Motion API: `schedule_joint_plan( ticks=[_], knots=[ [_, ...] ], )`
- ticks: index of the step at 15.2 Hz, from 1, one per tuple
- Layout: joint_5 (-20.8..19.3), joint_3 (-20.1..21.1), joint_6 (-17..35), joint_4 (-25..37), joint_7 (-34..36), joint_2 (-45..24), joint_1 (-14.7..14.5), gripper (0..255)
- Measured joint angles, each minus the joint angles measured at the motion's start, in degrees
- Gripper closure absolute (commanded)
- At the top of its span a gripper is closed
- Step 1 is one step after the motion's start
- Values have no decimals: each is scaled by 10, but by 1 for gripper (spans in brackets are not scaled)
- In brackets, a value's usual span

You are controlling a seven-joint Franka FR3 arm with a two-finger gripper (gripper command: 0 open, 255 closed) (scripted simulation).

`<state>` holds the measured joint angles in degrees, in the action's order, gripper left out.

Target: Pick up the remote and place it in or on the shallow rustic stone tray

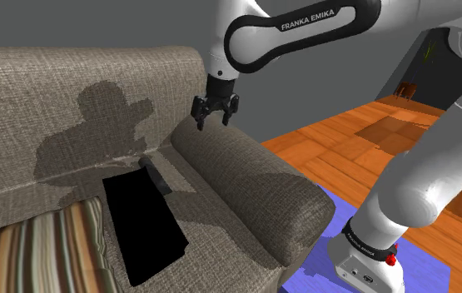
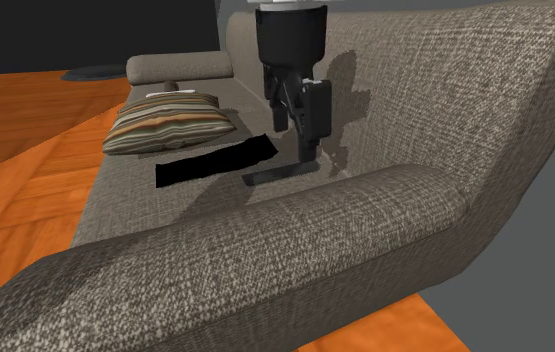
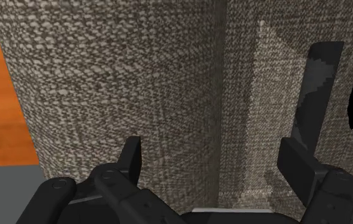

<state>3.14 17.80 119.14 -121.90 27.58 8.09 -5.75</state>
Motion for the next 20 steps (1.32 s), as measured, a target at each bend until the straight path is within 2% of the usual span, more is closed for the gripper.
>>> schedule_joint_plan(
  ticks=[8,17,20],
  knots=[
    [-66,34,27,121,107,-173,-33,0],
    [-134,27,7,318,195,-377,-104,0],
    [-142,22,13,336,201,-404,-112,0]
  ],
)
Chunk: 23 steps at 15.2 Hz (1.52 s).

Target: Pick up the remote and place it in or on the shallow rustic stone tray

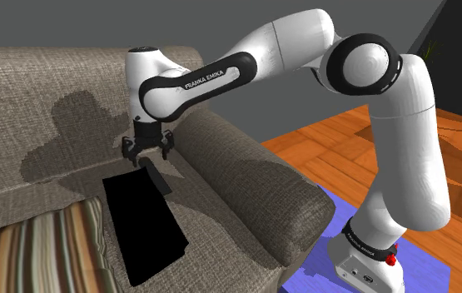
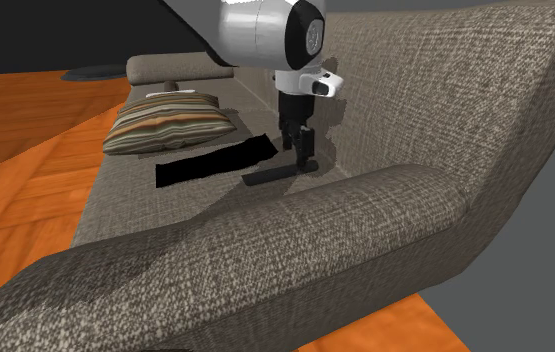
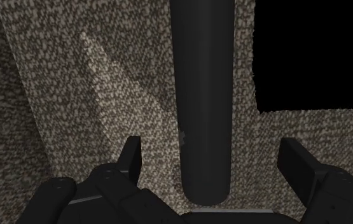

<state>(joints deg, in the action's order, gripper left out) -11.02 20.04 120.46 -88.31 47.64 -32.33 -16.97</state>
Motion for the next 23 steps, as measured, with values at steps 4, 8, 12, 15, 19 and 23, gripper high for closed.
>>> schedule_joint_plan(
  ticks=[4,8,12,15,19,23],
  knots=[
    [-6,-4,22,-6,4,-16,-3,0],
    [-8,-5,30,-8,6,-22,-4,0],
    [-8,-5,30,-9,6,-22,-4,255],
    [-9,-7,20,-7,6,-19,-3,255],
    [-9,-6,27,-7,5,-20,-3,255],
    [-8,-5,27,-8,5,-19,-3,255]
  ],
)
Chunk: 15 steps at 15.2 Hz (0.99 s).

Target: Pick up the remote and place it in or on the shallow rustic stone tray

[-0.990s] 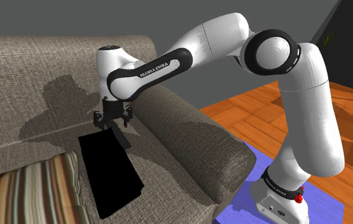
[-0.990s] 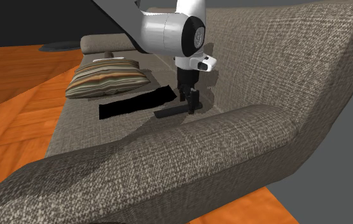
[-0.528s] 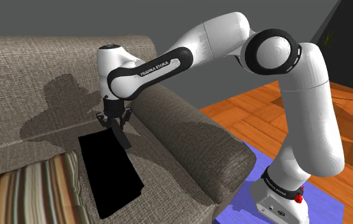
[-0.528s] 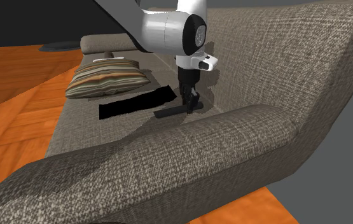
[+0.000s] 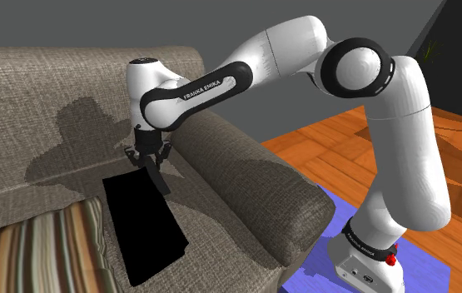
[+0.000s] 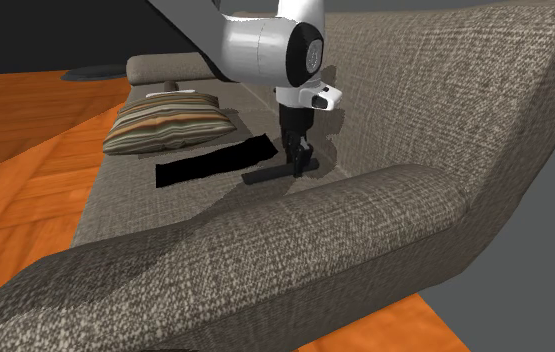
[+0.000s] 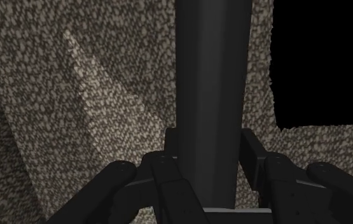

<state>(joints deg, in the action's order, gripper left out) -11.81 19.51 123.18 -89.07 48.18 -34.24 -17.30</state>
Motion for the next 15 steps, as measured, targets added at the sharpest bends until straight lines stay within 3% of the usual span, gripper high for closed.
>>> schedule_joint_plan(
  ticks=[15],
  knots=[
    [17,11,-89,49,-10,40,2,255]
  ],
)
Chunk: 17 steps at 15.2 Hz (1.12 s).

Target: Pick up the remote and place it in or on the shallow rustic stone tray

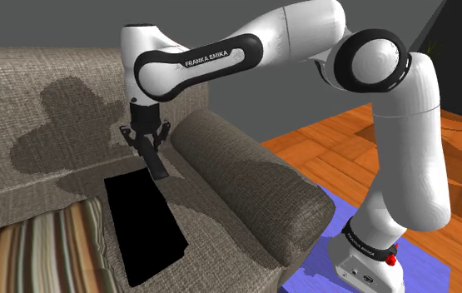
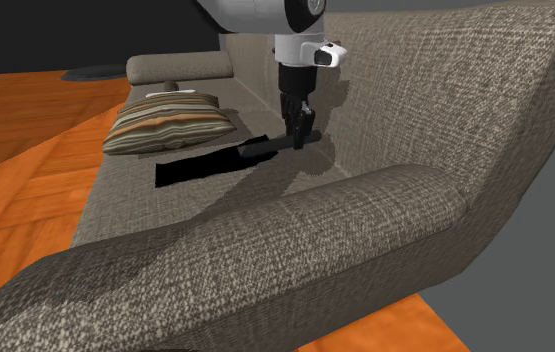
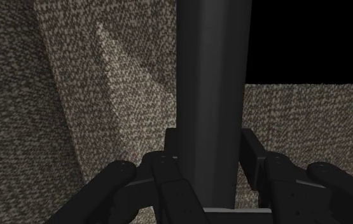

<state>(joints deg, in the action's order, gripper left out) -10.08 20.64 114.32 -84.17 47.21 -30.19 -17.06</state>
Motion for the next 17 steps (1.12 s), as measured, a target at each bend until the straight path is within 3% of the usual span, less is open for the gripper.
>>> schedule_joint_plan(
  ticks=[8,17],
  knots=[
    [6,3,-52,41,-4,12,-1,255],
    [7,29,-19,-41,84,60,-54,255]
  ],
)
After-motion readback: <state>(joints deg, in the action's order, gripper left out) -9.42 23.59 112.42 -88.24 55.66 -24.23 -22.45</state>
